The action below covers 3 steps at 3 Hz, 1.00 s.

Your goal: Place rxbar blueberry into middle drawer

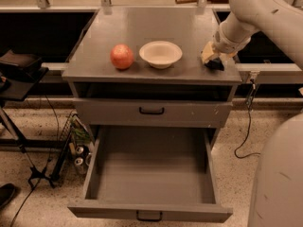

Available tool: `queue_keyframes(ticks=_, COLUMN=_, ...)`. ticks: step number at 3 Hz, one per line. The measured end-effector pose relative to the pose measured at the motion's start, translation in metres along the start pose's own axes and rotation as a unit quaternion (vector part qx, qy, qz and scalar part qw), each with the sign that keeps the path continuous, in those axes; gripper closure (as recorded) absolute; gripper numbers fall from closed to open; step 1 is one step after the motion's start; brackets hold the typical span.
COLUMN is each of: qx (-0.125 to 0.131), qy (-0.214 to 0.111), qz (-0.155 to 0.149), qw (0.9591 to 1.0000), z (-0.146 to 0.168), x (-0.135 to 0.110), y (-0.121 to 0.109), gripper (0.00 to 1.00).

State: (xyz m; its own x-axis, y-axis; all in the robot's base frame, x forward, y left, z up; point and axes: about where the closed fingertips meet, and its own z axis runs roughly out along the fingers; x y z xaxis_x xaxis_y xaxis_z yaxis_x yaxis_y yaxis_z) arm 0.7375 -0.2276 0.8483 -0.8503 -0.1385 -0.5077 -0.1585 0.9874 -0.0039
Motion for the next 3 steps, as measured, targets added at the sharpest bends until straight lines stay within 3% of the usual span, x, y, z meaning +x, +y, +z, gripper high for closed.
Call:
queue_keyframes(ticks=1, qx=-0.006, qy=-0.004, qz=-0.021, qw=0.9998, z=-0.028, x=0.006, y=0.005, gripper=1.0)
queue_keyframes(ticks=3, qx=-0.001, qy=0.028, qz=-0.07, qw=0.9972, z=-0.094, x=0.031, y=0.013, gripper=1.0)
